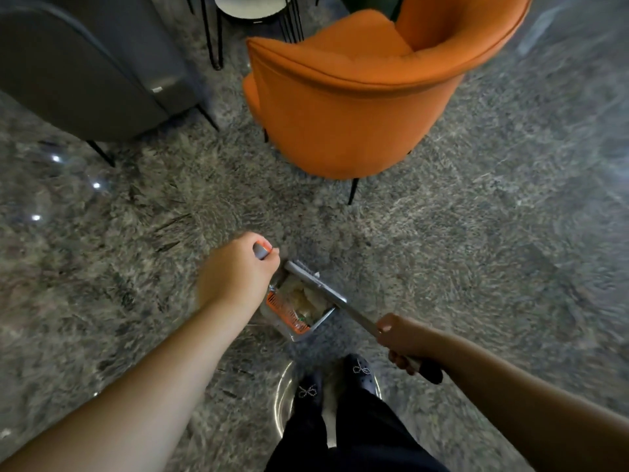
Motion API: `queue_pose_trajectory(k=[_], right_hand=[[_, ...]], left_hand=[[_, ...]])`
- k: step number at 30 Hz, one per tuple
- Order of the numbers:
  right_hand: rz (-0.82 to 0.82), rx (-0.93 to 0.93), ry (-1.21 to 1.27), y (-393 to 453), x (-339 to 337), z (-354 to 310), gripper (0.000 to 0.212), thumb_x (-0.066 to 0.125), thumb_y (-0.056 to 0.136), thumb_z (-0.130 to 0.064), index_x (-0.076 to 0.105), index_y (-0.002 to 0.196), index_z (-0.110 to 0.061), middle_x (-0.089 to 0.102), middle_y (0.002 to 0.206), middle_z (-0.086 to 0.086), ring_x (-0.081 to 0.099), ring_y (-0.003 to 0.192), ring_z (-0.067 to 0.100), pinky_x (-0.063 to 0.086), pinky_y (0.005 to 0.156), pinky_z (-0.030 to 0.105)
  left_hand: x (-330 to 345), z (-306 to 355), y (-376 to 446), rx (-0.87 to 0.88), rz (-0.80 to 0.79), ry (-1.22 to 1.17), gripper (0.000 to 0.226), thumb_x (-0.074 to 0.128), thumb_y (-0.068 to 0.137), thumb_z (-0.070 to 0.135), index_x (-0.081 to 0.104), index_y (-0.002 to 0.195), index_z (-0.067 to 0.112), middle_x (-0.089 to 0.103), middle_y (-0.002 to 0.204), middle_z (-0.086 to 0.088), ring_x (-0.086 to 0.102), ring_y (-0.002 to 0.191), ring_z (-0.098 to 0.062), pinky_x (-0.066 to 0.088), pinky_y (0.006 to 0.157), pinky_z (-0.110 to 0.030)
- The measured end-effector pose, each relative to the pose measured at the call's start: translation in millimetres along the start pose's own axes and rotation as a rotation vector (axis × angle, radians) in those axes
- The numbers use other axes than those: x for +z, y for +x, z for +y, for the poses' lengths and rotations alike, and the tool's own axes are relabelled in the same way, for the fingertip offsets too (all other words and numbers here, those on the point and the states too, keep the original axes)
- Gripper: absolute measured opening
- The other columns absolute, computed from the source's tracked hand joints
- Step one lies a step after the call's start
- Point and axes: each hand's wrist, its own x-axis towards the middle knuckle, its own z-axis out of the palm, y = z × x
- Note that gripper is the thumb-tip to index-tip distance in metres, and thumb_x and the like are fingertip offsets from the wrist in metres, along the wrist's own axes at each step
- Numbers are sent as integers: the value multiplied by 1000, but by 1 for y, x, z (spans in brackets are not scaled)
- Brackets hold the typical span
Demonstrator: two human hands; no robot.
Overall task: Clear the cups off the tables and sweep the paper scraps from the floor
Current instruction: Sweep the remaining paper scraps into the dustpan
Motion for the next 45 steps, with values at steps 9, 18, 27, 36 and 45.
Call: queue_pose_trajectory(k=[9, 18, 27, 36, 45], right_hand=[[136, 24, 211, -31, 30, 33, 17, 42, 93, -16, 48, 78, -18, 51, 54, 7, 45, 41, 19, 39, 41, 22], [326, 23, 424, -79, -5, 78, 27, 46, 94, -9, 57, 117, 0, 50, 51, 4, 46, 34, 12, 35, 32, 16], [438, 40, 599, -84, -98, 148, 22, 48, 94, -12, 57, 113, -6, 51, 53, 6, 46, 37, 16, 34, 32, 16], [487, 26, 793, -92, -257, 216, 19, 45, 97, -13, 51, 115, -16, 49, 49, 6, 44, 32, 15, 36, 35, 18], [550, 24, 792, -85, -412, 221, 11, 46, 96, -14, 53, 103, -19, 52, 47, 7, 45, 34, 18, 37, 36, 19]], left_hand=[[-8, 7, -16, 182, -91, -76, 12, 68, 83, 41, 64, 78, 30, 67, 75, 4, 61, 71, -26, 48, 60, -32], [4, 99, -10, 374, -184, -128, 12, 68, 83, 41, 65, 78, 30, 66, 72, 5, 62, 69, -25, 54, 62, -38], [51, 245, -2, 601, -161, -155, 11, 69, 81, 43, 67, 81, 32, 65, 72, 10, 58, 67, -20, 41, 52, -28], [108, 410, 19, 673, -149, -285, 16, 57, 72, 53, 56, 64, 40, 63, 63, 10, 61, 62, -24, 54, 56, -39], [137, 545, 83, 673, -168, -356, 17, 69, 77, 41, 56, 65, 37, 54, 56, 11, 58, 60, -28, 52, 58, -41]])
